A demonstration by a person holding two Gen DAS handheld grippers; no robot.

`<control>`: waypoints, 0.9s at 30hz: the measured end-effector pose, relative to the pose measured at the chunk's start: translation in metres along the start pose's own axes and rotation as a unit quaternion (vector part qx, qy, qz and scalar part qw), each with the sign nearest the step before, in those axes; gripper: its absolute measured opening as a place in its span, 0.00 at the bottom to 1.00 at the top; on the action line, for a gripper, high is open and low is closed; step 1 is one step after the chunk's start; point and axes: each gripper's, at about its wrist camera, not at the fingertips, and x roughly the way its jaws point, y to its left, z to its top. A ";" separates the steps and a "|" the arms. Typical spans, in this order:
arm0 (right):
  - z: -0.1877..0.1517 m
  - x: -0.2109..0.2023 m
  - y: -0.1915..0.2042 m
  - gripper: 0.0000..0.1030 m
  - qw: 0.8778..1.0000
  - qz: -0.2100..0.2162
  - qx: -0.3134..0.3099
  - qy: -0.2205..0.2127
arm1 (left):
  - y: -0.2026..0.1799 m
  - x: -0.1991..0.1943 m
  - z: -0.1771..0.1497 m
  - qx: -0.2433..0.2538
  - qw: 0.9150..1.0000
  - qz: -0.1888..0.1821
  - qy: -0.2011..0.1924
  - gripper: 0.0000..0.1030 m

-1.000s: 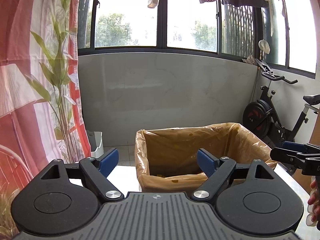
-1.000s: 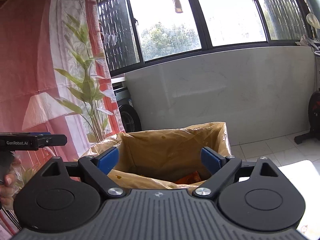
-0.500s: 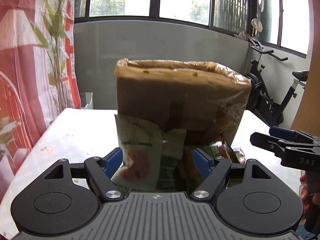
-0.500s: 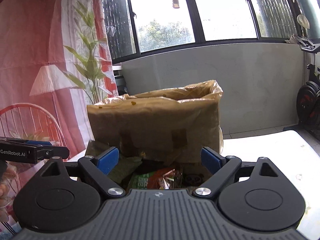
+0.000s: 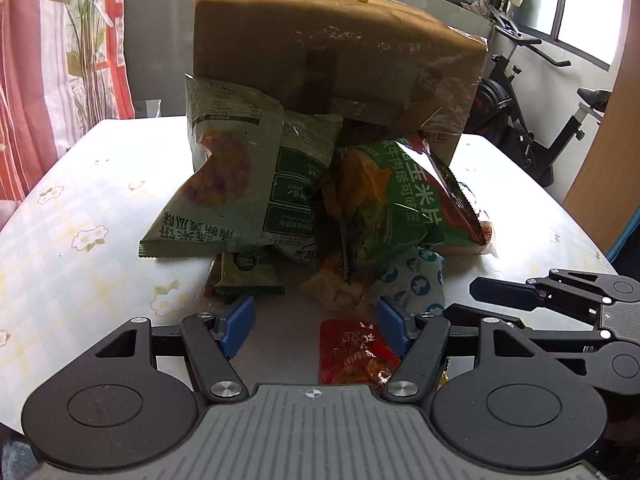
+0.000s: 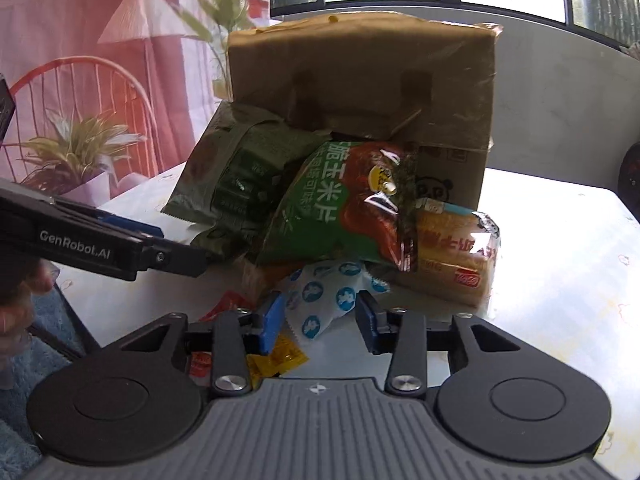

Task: Organize snacks
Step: 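Grasp the small red packet with the left gripper while the right gripper grasps the yellow-wrapped cake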

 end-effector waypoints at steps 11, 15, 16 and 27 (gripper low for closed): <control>-0.010 0.026 0.015 0.37 0.996 0.061 -0.034 0.048 | 0.011 0.011 -0.004 -0.032 0.999 0.004 0.021 0.67; -0.013 0.029 0.019 0.43 0.995 0.069 -0.045 0.054 | 0.010 0.011 -0.005 -0.032 0.999 0.001 0.022 0.67; -0.013 0.030 0.019 0.45 0.995 0.070 -0.046 0.056 | 0.010 0.012 -0.005 -0.032 0.999 0.001 0.023 0.67; -0.016 0.031 0.022 0.37 0.994 0.058 -0.065 0.072 | 0.007 0.018 -0.008 -0.033 0.999 -0.018 0.038 0.66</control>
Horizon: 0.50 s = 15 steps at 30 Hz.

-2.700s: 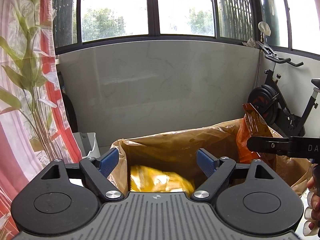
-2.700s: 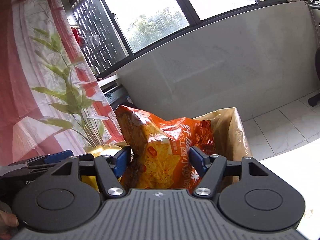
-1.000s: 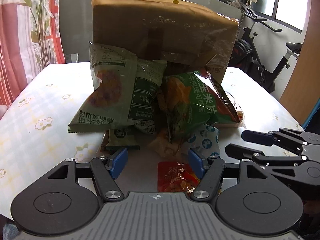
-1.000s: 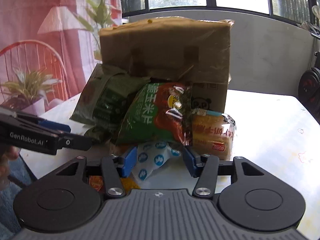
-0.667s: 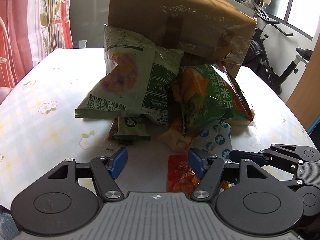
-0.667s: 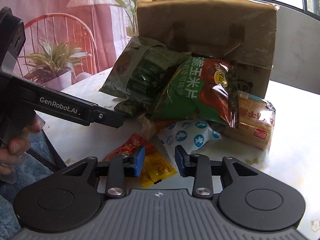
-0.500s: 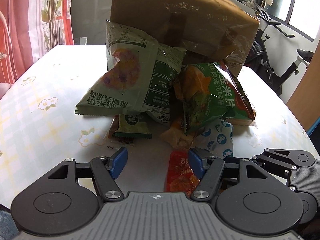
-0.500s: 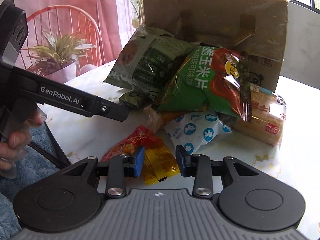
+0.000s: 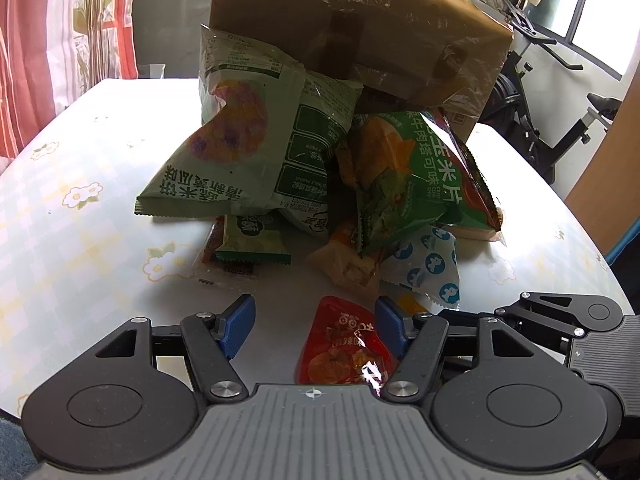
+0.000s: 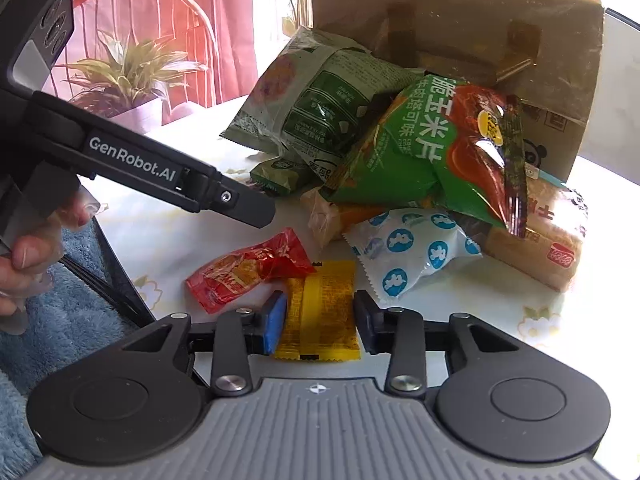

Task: Organize snacks
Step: 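Grasp the small red packet with the left gripper while the right gripper grasps the yellow-wrapped cake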

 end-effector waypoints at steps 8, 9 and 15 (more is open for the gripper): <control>-0.002 -0.008 -0.017 0.36 0.999 -0.035 0.041 0.008 | -0.016 0.016 -0.010 0.038 0.999 -0.010 0.032 0.67; -0.002 -0.008 -0.018 0.36 0.999 -0.035 0.041 0.009 | -0.016 0.018 -0.011 0.041 0.998 -0.009 0.036 0.67; -0.002 -0.006 -0.019 0.36 0.998 -0.035 0.044 0.010 | -0.024 0.024 -0.017 0.073 0.997 0.003 0.036 0.68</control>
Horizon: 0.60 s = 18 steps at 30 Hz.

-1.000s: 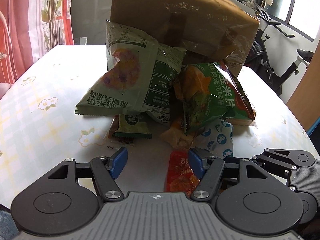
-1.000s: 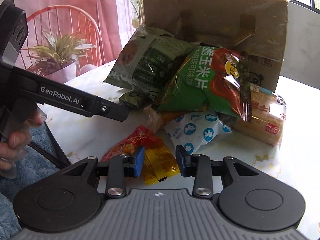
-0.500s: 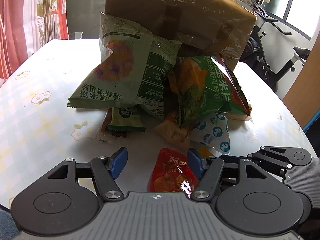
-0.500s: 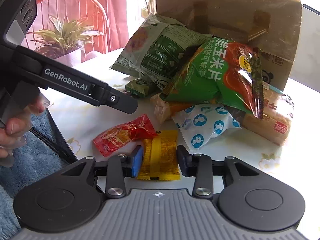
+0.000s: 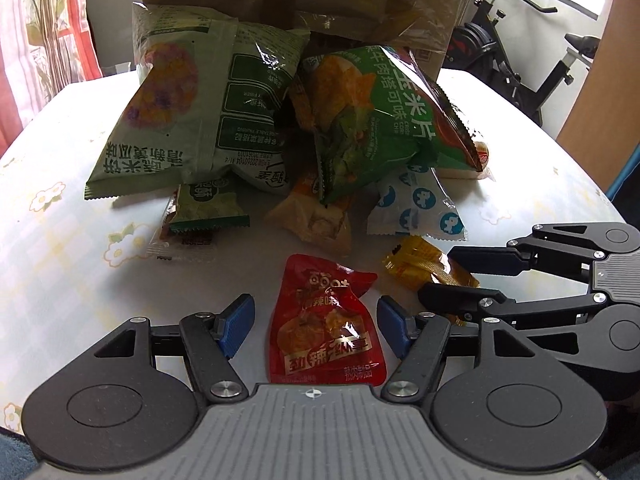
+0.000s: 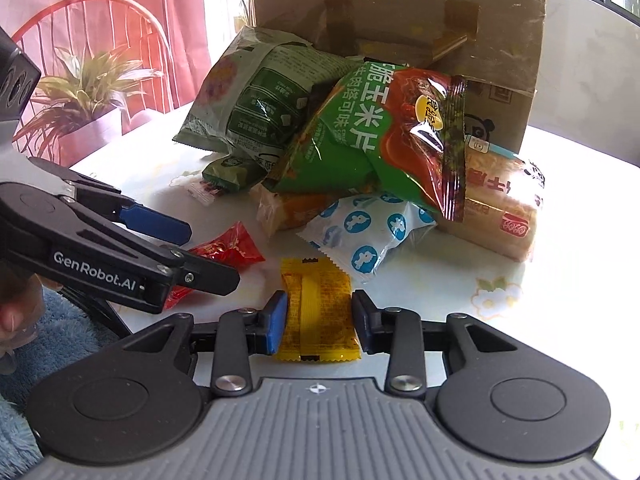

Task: Organize snacks
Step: 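Grasp the small red packet with the left gripper while the right gripper grasps the yellow-wrapped cake, then lift both held packets and carry them over the box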

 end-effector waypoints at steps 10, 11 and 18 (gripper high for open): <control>-0.002 -0.001 0.000 0.36 1.000 0.004 0.005 -0.002 | -0.002 0.001 -0.001 0.028 1.000 0.007 -0.014 0.42; -0.002 -0.001 0.000 0.36 1.000 0.007 0.005 -0.002 | -0.001 -0.002 -0.001 0.026 1.000 0.001 -0.017 0.42; 0.002 -0.010 0.005 0.35 0.999 0.035 -0.001 -0.021 | 0.007 -0.025 0.004 0.009 0.998 0.016 -0.060 0.42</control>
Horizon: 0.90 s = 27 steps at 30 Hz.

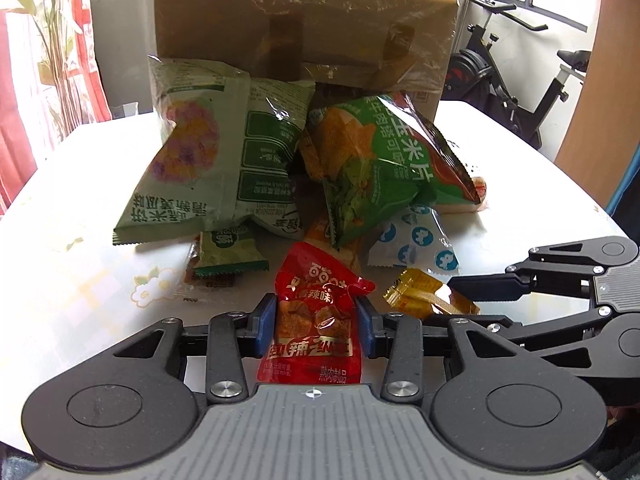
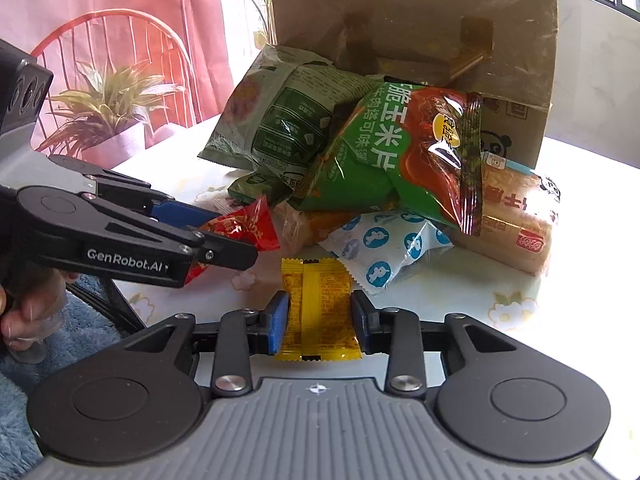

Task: Organize snacks
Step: 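Lift both held packets and carry them over the box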

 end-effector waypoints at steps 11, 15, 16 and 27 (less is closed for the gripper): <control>0.002 -0.002 0.003 0.35 1.000 0.023 0.009 0.004 | 0.014 -0.024 0.009 -0.034 0.998 0.027 -0.040 0.43; 0.000 0.001 0.009 0.34 0.999 0.045 -0.001 0.022 | 0.015 -0.022 0.011 -0.038 0.999 0.019 -0.034 0.43; 0.000 0.002 0.012 0.34 0.998 0.048 -0.006 0.026 | 0.015 -0.023 0.010 -0.037 0.999 0.018 -0.034 0.43; 0.016 -0.031 0.010 0.35 0.996 0.016 -0.002 -0.083 | 0.017 -0.037 0.020 -0.021 0.996 0.041 -0.070 0.43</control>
